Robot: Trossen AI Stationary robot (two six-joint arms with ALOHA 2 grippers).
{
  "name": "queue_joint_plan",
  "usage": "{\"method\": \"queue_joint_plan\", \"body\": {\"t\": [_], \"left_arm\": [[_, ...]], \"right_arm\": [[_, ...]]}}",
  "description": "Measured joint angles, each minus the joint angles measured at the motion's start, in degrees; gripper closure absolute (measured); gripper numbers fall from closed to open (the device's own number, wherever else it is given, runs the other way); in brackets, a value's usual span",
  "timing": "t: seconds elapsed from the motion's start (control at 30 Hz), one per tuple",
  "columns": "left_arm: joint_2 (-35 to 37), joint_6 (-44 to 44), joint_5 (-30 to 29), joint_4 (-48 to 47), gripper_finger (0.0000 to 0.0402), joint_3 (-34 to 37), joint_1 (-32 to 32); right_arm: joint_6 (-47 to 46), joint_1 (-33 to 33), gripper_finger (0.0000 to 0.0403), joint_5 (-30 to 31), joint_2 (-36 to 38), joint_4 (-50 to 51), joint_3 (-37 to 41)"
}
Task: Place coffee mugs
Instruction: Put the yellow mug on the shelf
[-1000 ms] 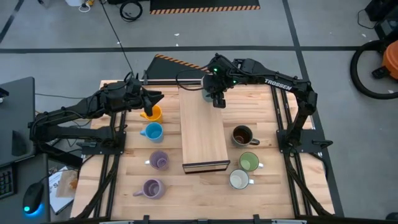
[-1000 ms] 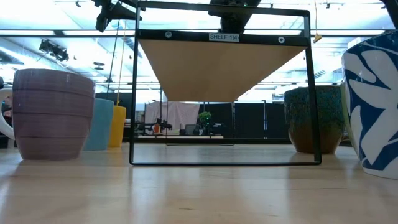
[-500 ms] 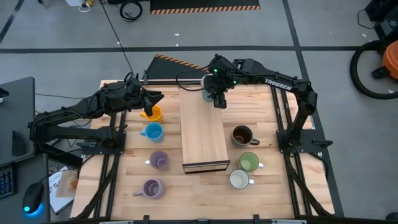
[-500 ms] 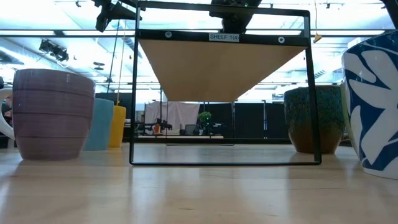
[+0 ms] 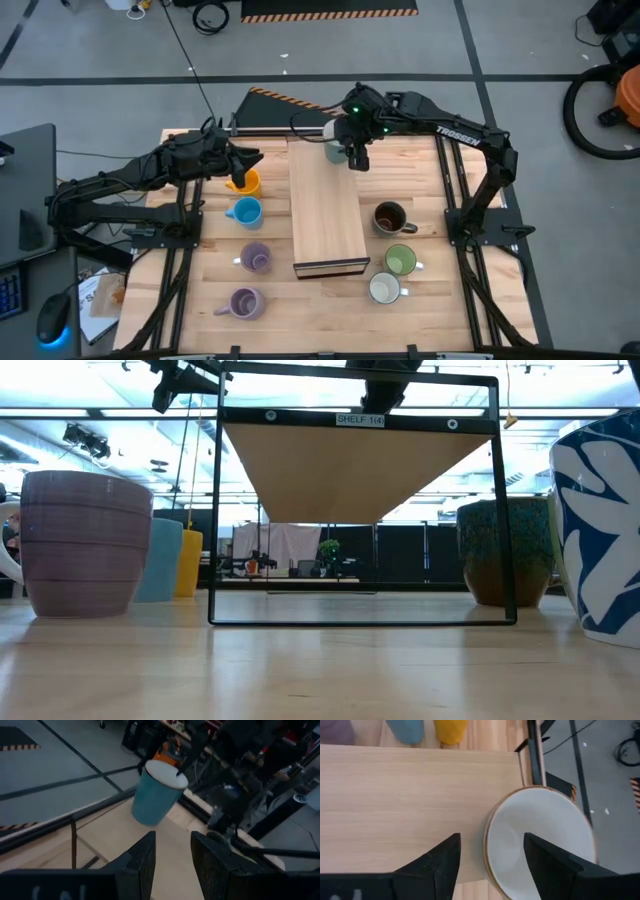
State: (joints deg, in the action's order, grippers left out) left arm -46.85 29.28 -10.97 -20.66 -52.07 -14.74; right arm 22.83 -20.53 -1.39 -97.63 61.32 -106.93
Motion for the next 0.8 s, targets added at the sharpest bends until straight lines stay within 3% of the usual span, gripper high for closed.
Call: {"method": "queue_joint_plan", "body": {"t": [0.3,0.5,0.8], "left_arm": [[-2.34,1.30,2.76,-19.28,0.0272,0.00,0.79],[-9.39,1.54,2.73,-19.83,0.0272,-0.04,1.17],[-20.40,2.47,7.04,-22.62,0.0272,-0.11,-2.91]], "right_arm": [[-2.63,0.67,0.0178,6.07,5.03,-0.83,0.01],[-4.74,2.35,0.0179,10.99,9.62,-2.54,0.01],[-9.42,6.08,0.0180,11.41,15.66,-1.20,0.01]]}}
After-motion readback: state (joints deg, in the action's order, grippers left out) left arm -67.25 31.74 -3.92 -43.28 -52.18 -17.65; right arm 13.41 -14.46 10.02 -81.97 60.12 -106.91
